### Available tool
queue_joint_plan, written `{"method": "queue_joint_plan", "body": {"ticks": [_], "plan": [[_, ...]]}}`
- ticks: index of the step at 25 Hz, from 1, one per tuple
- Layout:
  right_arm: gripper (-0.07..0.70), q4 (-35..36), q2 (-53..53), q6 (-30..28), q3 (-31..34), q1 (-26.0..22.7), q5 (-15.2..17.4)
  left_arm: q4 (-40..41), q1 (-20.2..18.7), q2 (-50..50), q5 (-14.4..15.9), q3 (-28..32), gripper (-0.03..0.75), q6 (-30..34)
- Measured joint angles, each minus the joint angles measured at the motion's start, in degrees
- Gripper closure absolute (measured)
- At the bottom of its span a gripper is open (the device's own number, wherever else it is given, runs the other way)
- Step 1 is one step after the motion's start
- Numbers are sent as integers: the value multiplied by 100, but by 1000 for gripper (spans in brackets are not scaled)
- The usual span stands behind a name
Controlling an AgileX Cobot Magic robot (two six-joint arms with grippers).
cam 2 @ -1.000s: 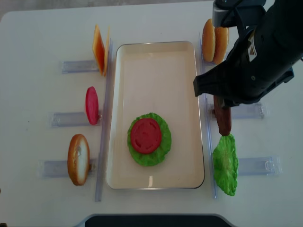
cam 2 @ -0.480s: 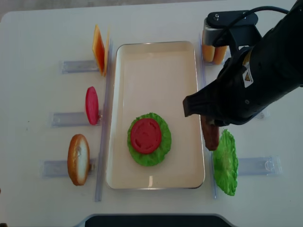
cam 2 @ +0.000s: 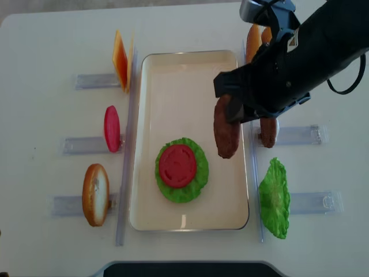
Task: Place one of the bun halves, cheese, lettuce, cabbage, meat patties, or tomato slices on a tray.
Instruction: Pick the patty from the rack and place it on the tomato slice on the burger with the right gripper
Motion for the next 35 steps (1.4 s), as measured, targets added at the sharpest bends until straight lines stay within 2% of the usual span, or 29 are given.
{"method": "queue_joint_plan", "body": {"ticks": [3, 7, 11, 15, 17, 21, 26, 29, 35], "plan": [[489, 849, 240, -795, 48, -370, -125, 0, 0, 0, 0, 0, 716, 0], [489, 2153, 403, -1890, 332, -577, -411, 0, 0, 0, 0, 0, 716, 0], [489, 3677, 416, -3090, 857, -611, -756, 0, 0, 0, 0, 0, 716, 0], [489, 5257, 422, -4377, 1392, -583, -785, 0, 0, 0, 0, 0, 716, 0], [489, 5772, 422, -4855, 1603, -479, -902, 0, 0, 0, 0, 0, 716, 0], [489, 6078, 422, -5311, 1795, -35, -1427, 0, 0, 0, 0, 0, 719, 0], [489, 6052, 422, -5466, 1800, 369, -2086, 0, 0, 0, 0, 0, 719, 0], [489, 6044, 435, -5468, 1800, 454, -2289, 0, 0, 0, 0, 0, 719, 0], [489, 6067, 644, -5468, 1800, 806, -2388, 0, 0, 0, 0, 0, 719, 0]]}}
